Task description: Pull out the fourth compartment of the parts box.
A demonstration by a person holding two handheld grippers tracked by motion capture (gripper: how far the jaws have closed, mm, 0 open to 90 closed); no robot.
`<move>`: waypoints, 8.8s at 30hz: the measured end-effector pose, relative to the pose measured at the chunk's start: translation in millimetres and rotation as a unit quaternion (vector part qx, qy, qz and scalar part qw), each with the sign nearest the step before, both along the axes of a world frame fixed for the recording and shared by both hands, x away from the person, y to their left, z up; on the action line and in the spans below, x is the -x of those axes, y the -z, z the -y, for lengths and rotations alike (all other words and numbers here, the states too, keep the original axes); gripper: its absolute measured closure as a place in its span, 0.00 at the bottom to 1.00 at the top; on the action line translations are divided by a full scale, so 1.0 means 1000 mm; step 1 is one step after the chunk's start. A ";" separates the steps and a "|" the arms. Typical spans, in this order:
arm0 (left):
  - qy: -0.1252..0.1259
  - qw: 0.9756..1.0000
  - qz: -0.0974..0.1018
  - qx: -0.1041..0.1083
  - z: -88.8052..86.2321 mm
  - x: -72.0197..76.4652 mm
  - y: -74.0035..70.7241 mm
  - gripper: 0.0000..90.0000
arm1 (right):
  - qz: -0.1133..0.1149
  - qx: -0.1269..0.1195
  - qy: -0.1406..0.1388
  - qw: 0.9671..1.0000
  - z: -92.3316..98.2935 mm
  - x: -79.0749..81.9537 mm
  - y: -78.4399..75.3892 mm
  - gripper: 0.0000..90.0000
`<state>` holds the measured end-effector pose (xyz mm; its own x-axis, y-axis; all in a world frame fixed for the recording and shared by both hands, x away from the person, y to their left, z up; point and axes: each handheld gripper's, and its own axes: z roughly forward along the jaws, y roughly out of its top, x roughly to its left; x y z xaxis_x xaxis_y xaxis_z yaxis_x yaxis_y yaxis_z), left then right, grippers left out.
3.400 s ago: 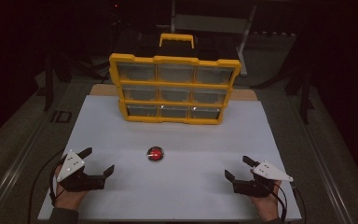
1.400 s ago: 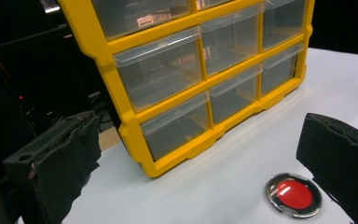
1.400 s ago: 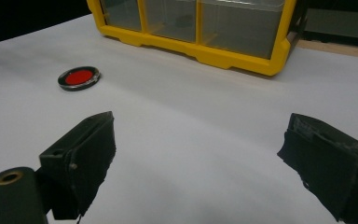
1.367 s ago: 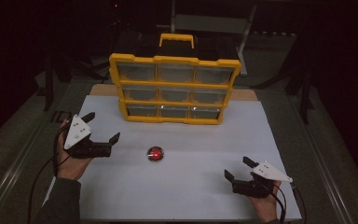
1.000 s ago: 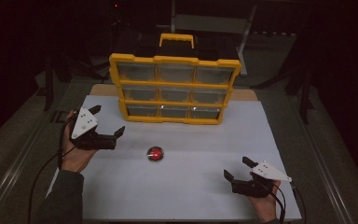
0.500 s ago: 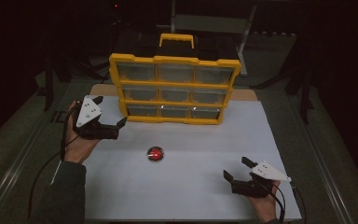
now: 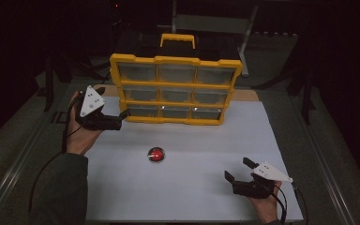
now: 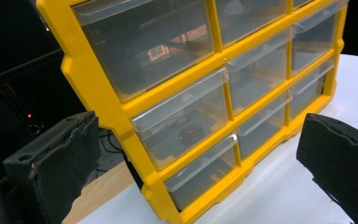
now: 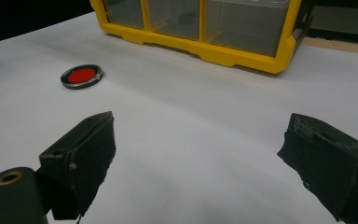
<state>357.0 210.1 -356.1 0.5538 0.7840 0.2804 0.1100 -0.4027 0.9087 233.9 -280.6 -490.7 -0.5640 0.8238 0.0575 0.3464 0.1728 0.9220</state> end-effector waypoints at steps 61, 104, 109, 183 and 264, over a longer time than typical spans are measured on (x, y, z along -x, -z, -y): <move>0.009 0.993 0.022 -0.113 0.038 -0.063 -0.016 0.00 | -0.001 0.001 -0.006 1.000 -0.003 -0.001 0.001 0.10; -0.027 0.924 0.106 -0.366 0.076 -0.069 0.019 0.01 | 0.002 0.002 -0.001 1.000 -0.003 -0.001 0.001 0.10; -0.032 0.916 0.113 -0.384 0.077 -0.070 0.024 0.01 | 0.002 0.002 -0.001 1.000 -0.002 -0.001 0.001 0.10; -0.125 0.773 0.306 -0.541 0.095 -0.061 0.076 0.62 | -0.001 0.008 -0.001 1.000 -0.003 -0.001 0.001 0.10; -0.105 0.786 0.272 -0.545 0.091 -0.022 0.078 0.88 | 0.000 0.009 -0.012 1.000 -0.005 -0.001 0.002 0.10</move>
<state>379.2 119.6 -434.3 0.0098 -0.0285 0.9995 -0.0070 -0.9996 -0.0285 234.8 -275.3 -492.7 -0.5830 0.8113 0.0430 0.3429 0.1978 0.9183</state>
